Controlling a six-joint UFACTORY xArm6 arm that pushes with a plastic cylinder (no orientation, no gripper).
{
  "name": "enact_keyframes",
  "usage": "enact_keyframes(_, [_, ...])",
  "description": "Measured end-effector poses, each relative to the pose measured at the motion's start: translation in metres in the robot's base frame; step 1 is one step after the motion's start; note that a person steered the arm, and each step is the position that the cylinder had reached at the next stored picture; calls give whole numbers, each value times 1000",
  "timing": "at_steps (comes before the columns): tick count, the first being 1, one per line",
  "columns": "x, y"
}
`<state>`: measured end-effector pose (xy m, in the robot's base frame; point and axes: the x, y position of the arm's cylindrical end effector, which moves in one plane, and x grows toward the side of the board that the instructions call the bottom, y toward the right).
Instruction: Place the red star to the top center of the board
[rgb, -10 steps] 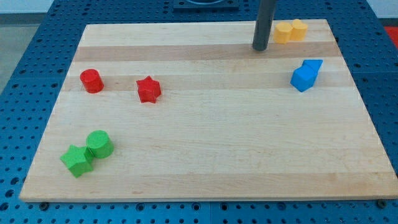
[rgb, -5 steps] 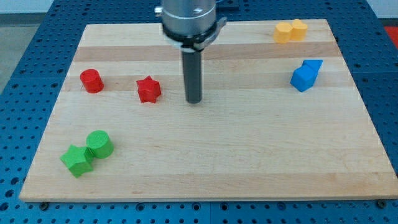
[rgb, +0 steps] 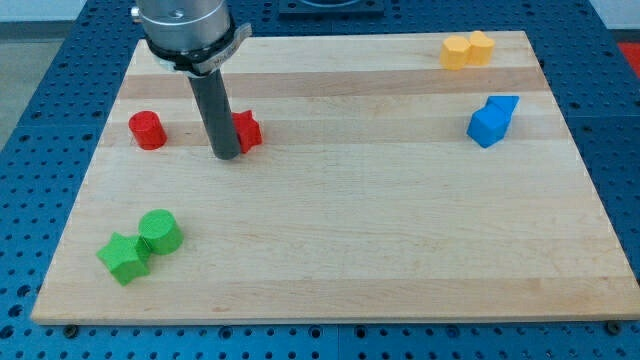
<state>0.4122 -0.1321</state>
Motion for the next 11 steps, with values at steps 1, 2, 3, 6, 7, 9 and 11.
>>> enact_keyframes(1, [-18,8])
enact_keyframes(2, [-38,27])
enact_keyframes(3, [-67,43])
enact_keyframes(6, [-131,43])
enact_keyframes(7, [-141,44])
enact_keyframes(9, [-146,65])
enact_keyframes(11, [-162,97])
